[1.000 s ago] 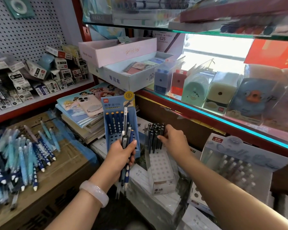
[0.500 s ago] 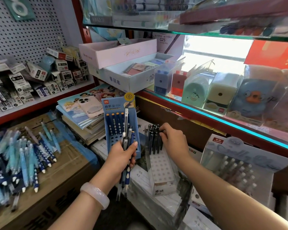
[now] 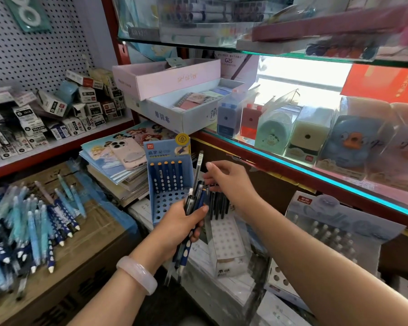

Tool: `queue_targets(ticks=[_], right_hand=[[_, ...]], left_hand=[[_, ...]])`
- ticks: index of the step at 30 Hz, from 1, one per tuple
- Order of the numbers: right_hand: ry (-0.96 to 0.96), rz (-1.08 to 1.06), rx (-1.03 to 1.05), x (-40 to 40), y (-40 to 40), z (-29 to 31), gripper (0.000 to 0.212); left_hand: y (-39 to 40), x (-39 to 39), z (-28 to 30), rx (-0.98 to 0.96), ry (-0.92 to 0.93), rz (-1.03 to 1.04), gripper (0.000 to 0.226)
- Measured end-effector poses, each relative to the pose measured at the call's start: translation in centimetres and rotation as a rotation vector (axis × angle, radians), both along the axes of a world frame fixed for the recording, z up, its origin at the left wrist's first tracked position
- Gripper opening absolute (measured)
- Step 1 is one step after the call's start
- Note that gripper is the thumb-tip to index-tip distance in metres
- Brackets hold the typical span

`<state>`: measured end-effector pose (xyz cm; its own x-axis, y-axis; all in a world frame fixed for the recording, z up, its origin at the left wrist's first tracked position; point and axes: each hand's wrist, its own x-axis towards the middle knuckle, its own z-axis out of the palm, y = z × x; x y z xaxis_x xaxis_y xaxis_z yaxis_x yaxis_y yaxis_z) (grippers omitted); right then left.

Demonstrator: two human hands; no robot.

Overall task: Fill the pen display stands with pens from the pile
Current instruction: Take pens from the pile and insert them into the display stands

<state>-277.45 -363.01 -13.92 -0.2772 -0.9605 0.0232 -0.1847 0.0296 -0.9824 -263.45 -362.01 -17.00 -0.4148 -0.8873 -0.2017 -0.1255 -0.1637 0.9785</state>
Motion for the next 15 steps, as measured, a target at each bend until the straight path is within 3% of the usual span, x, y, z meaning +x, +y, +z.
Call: queue_targets(ticks=[5, 8, 11, 15], right_hand=[[-0.104, 0.082, 0.015, 1.0, -0.6, 2.0, 0.014], [-0.154, 0.021, -0.036, 0.6, -0.7, 2.6, 0.012], [-0.243, -0.142, -0.124, -1.1, -1.1, 3.5, 0.011], [0.120, -0.288, -0.235, -3.7, -0.7, 3.4, 0.012]], left_hand=[[0.3, 0.1, 0.5, 0.001, 0.041, -0.023, 0.015], [0.1, 0.4, 0.5, -0.013, 0.077, -0.024, 0.002], [0.0, 0.6, 0.0, 0.012, 0.058, -0.003, 0.010], [-0.9, 1.0, -0.5, 0.054, 0.059, 0.145, 0.006]])
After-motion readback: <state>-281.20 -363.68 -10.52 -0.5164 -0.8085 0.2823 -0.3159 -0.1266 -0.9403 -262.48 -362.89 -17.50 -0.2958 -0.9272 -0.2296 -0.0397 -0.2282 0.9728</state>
